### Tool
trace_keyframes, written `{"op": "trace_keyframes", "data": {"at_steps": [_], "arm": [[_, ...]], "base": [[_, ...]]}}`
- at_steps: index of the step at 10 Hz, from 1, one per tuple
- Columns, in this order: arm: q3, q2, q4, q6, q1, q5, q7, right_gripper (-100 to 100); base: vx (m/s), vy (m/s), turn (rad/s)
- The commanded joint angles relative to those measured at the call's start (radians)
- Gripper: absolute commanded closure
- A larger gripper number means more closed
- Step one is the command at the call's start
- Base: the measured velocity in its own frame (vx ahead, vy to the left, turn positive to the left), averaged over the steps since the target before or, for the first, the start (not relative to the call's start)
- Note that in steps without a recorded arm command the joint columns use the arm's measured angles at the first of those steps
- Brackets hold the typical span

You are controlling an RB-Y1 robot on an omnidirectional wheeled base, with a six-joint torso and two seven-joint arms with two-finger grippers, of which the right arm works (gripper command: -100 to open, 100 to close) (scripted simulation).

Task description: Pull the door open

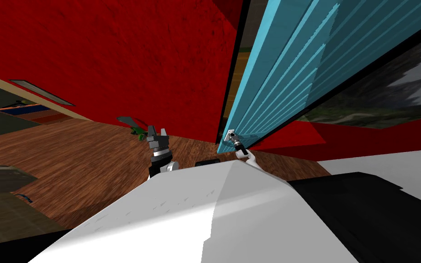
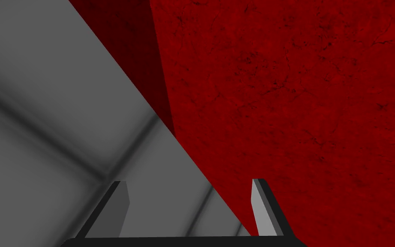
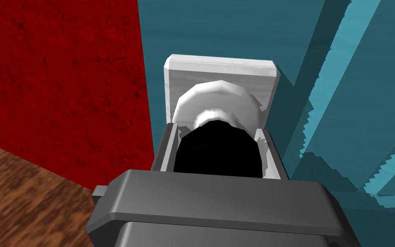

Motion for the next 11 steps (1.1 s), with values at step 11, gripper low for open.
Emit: {"op": "trace_keyframes", "data": {"at_steps": [11], "arm": [[0.076, -0.151, -0.015, -0.141, 0.087, 0.044, -0.169, 100]], "base": [[-0.207, -0.09, 0.134]]}}
